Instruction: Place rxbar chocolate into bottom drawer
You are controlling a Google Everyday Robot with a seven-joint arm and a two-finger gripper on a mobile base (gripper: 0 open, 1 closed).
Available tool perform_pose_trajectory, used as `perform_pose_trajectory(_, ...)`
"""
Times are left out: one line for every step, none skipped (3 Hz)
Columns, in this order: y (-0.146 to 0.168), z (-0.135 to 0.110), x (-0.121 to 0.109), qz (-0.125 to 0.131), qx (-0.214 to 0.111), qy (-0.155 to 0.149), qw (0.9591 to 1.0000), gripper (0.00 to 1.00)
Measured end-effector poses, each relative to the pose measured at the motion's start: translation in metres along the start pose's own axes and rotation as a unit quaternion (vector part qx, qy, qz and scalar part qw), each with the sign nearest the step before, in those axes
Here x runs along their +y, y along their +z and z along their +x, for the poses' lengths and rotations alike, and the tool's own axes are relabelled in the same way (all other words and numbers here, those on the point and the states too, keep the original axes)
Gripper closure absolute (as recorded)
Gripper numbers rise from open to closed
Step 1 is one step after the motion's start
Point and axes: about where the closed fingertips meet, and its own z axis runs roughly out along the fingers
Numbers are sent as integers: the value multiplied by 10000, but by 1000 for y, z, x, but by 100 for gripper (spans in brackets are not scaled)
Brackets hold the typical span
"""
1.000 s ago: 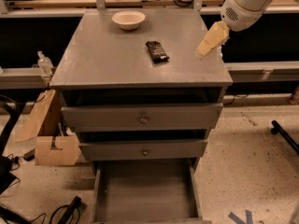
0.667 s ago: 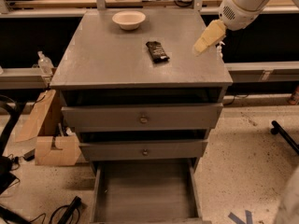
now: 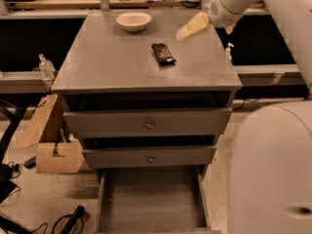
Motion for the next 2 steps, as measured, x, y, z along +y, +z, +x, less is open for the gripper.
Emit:
perform_pose_trajectory(24,-27,13,-187,-81,304,9993,0)
perform_pose_trajectory(54,-49,49,-265,154,379,9988,0)
